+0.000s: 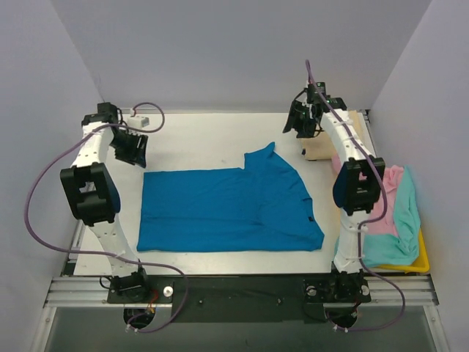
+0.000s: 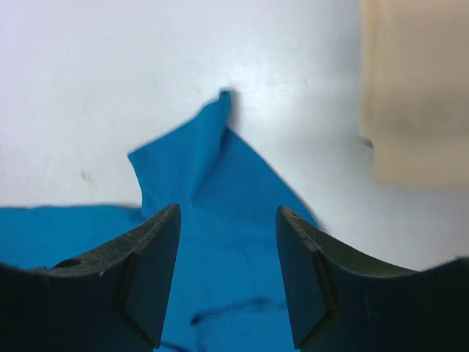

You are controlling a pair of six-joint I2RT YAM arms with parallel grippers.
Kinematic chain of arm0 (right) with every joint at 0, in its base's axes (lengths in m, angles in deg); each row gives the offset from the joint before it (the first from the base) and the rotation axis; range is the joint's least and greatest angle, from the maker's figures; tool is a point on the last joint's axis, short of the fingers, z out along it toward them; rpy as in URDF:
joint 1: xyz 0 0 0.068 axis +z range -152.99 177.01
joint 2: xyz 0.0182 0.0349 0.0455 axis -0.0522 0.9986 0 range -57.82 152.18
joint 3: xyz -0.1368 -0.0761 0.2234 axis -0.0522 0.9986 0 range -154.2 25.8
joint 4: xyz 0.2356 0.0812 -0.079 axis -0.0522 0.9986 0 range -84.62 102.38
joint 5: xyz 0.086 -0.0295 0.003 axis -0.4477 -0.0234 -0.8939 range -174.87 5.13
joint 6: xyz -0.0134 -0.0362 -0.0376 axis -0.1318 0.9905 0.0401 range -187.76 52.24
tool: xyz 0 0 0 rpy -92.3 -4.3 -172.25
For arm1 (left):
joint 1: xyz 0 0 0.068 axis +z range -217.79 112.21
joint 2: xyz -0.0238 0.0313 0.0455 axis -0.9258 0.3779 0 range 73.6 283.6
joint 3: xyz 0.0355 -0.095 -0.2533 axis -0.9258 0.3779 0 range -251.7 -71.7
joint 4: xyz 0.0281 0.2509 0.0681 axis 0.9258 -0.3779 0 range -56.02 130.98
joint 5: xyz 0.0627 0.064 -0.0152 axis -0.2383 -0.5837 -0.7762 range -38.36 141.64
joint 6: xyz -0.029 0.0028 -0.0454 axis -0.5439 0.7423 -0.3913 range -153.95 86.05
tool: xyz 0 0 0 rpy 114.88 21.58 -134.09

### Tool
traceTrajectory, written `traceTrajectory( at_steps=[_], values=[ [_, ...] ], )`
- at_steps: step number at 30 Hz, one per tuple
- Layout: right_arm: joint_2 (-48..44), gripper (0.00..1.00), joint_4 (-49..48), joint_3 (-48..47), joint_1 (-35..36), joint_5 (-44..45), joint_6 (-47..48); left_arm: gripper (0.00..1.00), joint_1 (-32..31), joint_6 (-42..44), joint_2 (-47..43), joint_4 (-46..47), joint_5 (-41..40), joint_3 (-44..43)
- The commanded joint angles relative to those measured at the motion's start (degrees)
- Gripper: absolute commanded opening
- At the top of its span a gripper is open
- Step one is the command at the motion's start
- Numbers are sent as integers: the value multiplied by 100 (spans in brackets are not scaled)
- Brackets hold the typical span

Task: Fold and stack the t-shirts
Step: Grap the side of the flattened tshirt furthest away from the robot with both arms

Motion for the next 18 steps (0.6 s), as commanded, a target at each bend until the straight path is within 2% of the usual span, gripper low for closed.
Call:
traceTrajectory(
  at_steps=[1,5,9,11,12,13,14,16,18],
  values=[
    [1384,50,276,-1398,150,-421,-166,59,394,-578,543,179,257,-743],
    [2535,53,-224,-2330,203,-764,-569,61,438,-253,764,574,-42,-762],
    [2968,51,-356,-2306,221,-588,-922,62,455,19,1071,505,-227,-972],
    [2959,46,-549,-2069,238,-614,-966,62,455,221,1159,469,-227,-955],
    [2959,36,-585,-2024,264,-701,-966,62,447,352,1159,487,-210,-912],
    [2968,31,-603,-1980,273,-728,-975,63,447,432,1159,487,-140,-894],
    [2977,18,-603,-1963,291,-781,-966,63,447,659,1168,461,-61,-876],
    [2951,5,-603,-1927,291,-913,-984,64,447,1176,1177,382,142,-858],
    [2854,0,-611,-1901,291,-966,-984,68,420,1764,1212,268,291,-928]
  ],
)
